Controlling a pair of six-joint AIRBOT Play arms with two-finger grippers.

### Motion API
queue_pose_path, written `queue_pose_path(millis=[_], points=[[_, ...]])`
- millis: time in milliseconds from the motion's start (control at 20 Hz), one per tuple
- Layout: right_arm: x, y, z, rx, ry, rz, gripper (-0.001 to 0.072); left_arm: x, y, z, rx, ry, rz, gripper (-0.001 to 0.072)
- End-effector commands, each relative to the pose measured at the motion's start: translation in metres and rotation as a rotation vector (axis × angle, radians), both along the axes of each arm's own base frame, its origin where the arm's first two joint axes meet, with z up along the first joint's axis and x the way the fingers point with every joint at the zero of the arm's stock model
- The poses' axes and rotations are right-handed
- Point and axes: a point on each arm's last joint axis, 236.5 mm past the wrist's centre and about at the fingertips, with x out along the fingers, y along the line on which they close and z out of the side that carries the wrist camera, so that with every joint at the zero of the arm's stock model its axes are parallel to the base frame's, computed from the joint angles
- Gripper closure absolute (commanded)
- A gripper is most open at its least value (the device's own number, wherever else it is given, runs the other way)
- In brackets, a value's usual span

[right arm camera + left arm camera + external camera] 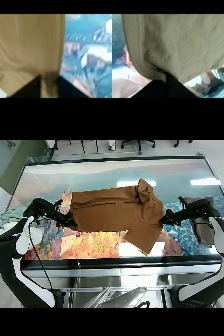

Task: Fold the shirts.

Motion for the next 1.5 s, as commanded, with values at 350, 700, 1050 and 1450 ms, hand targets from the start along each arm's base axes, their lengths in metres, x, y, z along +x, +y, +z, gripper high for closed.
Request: queue_pose_path(millis=[350,700,1050,1450], points=[[0.063,0.067,0.293,0.227,-0.79,0.025,0.0691,0.026,-0.056,0.264,-0.175,-0.603,-0.053,0.0693],[-0.196,0.071,0.713,-0.607,-2.01,-0.042,0.0692,-0.206,-0.036,0.692,-0.022,-1.869,0.185,0.0692],[-0.224,0.051,0.721,-0.72,-1.977,-0.174,0.069,-0.266,0.006,0.701,0.194,-1.953,0.35,0.0692],[0.002,0.04,0.483,-0.31,-1.26,0.05,0.0691,-0.016,-0.019,0.454,0.146,-1.243,0.162,0.0692]])
